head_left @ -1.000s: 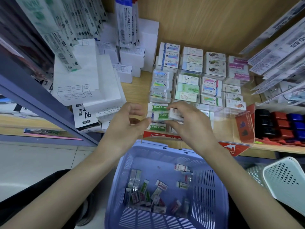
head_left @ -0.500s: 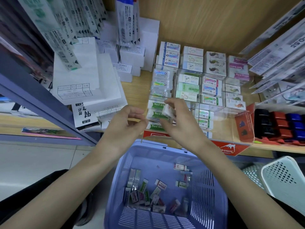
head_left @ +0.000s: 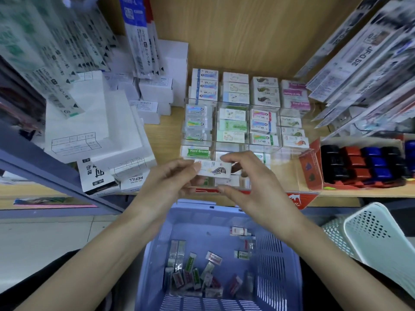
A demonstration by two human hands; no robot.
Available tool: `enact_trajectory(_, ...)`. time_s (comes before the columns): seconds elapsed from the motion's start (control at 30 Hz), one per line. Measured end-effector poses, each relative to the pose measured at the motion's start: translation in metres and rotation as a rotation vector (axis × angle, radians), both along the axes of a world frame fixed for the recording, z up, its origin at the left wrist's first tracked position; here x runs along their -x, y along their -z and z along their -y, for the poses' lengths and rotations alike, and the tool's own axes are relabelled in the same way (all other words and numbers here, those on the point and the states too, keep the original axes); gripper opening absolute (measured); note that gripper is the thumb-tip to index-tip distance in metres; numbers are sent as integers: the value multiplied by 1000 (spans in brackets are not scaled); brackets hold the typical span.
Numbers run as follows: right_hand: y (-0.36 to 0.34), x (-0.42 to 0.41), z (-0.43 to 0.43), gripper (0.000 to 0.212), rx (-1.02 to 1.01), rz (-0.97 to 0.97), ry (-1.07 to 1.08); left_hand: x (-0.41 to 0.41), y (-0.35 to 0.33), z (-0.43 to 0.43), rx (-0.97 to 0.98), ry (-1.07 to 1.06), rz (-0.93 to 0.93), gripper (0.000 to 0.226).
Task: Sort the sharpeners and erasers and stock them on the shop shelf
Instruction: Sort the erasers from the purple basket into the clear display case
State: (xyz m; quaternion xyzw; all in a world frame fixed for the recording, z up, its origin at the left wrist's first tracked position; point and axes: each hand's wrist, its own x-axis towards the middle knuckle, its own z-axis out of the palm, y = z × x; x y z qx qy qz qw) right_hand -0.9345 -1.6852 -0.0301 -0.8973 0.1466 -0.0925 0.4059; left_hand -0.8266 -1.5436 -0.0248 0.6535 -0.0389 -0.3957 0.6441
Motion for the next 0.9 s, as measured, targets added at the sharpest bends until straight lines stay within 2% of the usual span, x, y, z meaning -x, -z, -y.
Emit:
enact_trajectory(0.1,5,1,10,32,294,100,46,2,-2,9,41,-12,-9,14)
enact_trajectory(0.17,4,0,21,30,454,146,67,5,-2,17,52,21,39,27)
enact_trajectory(0.23,-5,0,42,30,489,158,153,8,-2,27,28,79,144,36)
enact_trajectory(0.33,-18,-2,93,30,429,83,389,12,2,34,-78,151,417,26)
enact_trajectory(0.37,-19,-2,111,31,443,43,438,12,6,33,-153,171,566,25)
enact_trajectory(0.4,-19,-2,127,33,465,-2,460,12,10,32,-261,189,767,33)
enact_trajectory(0.47,-16,0,147,36,510,-91,464,11,26,29,-530,265,1117,73)
enact_trajectory(0.5,-14,1,154,36,519,-126,465,11,33,28,-629,310,1160,92)
enact_trajectory(0.57,-11,2,163,31,535,-186,457,10,38,26,-745,396,1023,119)
enact_trajectory(0.63,-11,1,170,28,553,-259,400,11,42,25,-774,463,962,129)
enact_trajectory(0.77,-6,3,177,37,535,-329,266,10,54,23,-769,443,1076,123)
enact_trajectory(0.9,-1,8,176,45,488,-340,268,9,73,23,-772,365,1236,109)
